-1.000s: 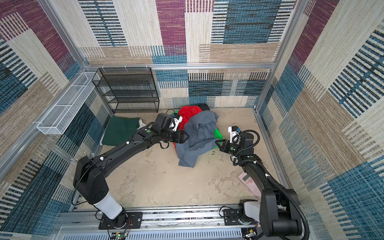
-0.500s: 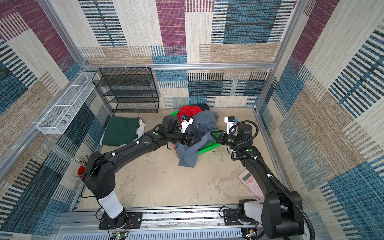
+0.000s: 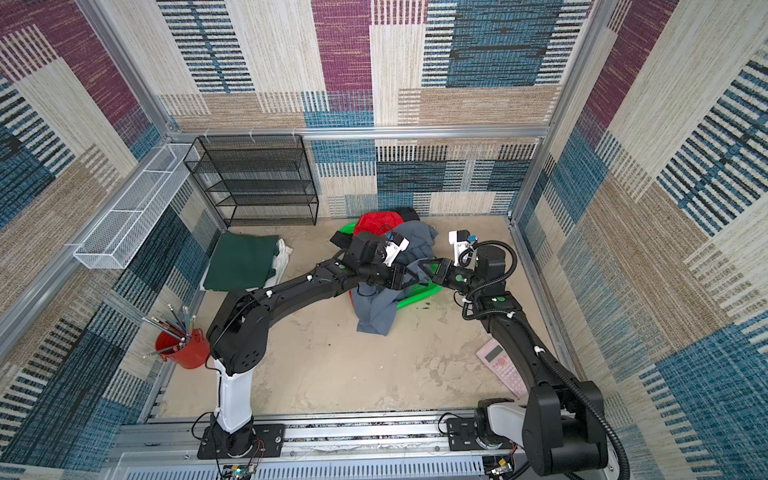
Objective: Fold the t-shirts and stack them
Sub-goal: 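Lift the grey t-shirt up out of the basket with the left gripper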
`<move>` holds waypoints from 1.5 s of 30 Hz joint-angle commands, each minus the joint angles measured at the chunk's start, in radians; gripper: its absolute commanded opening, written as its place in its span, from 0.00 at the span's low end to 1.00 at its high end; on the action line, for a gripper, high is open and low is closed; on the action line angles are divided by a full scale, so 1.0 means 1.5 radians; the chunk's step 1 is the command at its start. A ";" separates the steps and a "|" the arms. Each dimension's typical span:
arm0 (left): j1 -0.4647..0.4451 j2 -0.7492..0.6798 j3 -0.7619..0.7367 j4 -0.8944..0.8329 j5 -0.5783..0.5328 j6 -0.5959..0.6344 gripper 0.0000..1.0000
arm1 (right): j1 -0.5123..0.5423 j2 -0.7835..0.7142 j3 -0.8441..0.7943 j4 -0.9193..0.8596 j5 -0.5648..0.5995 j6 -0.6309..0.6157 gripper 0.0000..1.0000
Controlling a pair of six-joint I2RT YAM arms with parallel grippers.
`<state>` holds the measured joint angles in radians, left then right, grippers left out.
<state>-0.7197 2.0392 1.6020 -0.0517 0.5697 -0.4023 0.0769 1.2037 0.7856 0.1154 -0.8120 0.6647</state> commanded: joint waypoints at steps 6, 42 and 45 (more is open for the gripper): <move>0.008 0.011 0.128 -0.094 -0.058 0.017 0.00 | 0.000 -0.041 -0.015 0.007 0.004 -0.005 0.01; 0.244 -0.397 0.420 -0.299 -0.627 0.293 0.00 | 0.010 0.218 0.129 -0.184 0.387 -0.188 0.99; 0.269 -0.413 0.417 -0.306 -0.625 0.292 0.00 | 0.022 0.280 0.190 -0.203 0.343 -0.207 0.93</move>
<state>-0.3347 1.4391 2.2330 -0.5591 -0.3401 0.0067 0.0978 1.5734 1.0176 -0.2012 -0.2459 0.3878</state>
